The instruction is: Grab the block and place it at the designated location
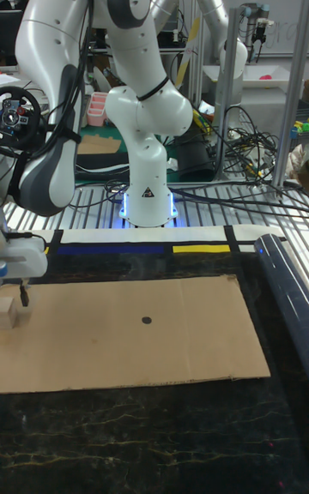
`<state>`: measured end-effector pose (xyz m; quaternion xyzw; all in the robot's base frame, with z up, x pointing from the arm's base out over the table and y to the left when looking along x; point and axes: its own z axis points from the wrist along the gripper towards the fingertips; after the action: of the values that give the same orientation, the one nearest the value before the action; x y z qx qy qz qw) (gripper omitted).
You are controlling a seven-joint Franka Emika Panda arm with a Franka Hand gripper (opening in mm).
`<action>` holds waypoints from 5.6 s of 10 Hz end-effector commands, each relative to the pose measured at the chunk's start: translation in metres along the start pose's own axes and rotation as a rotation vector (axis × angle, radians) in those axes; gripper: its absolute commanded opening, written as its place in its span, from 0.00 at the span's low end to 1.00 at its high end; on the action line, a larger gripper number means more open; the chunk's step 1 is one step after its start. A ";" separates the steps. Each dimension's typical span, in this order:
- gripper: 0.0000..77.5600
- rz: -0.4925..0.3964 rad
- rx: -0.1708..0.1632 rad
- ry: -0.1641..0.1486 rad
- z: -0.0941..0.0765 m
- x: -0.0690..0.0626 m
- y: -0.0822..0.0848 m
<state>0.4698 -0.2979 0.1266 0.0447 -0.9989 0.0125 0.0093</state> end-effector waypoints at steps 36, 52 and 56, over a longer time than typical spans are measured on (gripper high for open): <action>1.00 0.009 0.004 0.030 0.027 0.003 -0.022; 1.00 0.012 0.011 0.059 0.042 0.005 -0.018; 1.00 -0.002 0.015 0.059 0.042 0.006 -0.018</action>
<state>0.4642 -0.3165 0.0837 0.0429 -0.9981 0.0196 0.0400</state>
